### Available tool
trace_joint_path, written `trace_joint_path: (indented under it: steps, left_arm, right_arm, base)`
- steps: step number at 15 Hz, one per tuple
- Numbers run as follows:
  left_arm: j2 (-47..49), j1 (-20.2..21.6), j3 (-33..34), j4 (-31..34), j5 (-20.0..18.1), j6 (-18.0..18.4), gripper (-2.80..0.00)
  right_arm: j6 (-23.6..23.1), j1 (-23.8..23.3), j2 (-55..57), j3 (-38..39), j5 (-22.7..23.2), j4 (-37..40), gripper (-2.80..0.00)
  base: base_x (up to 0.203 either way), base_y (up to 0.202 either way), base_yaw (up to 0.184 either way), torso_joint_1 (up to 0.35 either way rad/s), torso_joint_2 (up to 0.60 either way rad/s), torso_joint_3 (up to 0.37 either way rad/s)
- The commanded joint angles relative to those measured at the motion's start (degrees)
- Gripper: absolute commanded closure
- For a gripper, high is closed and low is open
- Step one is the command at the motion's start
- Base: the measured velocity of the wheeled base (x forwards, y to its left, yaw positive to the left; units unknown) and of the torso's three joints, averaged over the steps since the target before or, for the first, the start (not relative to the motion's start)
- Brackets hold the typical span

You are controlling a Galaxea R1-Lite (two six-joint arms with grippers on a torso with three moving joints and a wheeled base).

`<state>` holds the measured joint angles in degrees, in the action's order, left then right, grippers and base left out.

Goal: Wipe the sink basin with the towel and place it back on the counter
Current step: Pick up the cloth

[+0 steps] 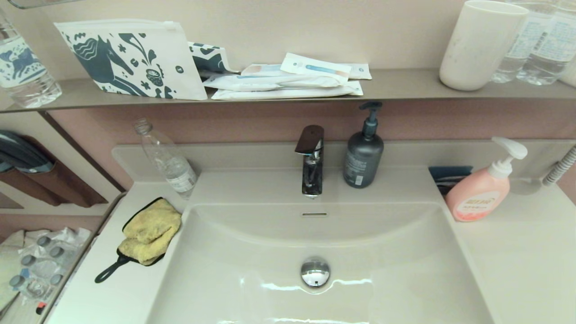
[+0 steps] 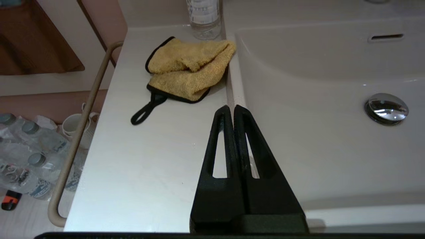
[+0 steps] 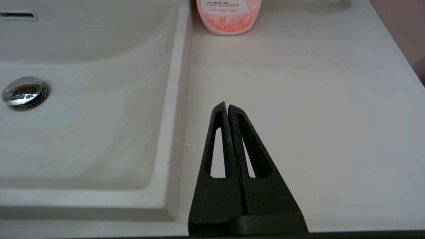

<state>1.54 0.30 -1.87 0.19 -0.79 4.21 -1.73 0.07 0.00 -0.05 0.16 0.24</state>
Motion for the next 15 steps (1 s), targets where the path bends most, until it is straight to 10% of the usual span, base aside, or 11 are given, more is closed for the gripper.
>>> trace_joint_path:
  steps: [1,15]
  left_arm:
    - [7.3,-0.1,-4.0,-0.3,0.1,-0.3,0.00]
    - [65.5,-0.5,-19.9,-12.1,-8.4,-0.6,0.00]
  right_arm:
    - [0.0,0.0,0.1,0.0,0.0,0.0,0.00]
    - [0.0,0.0,0.1,0.0,0.0,0.0,0.00]
  base:
    - [0.000,0.000,0.000,0.000,0.00,0.000]
    - [0.000,0.000,0.000,0.000,0.00,0.000]
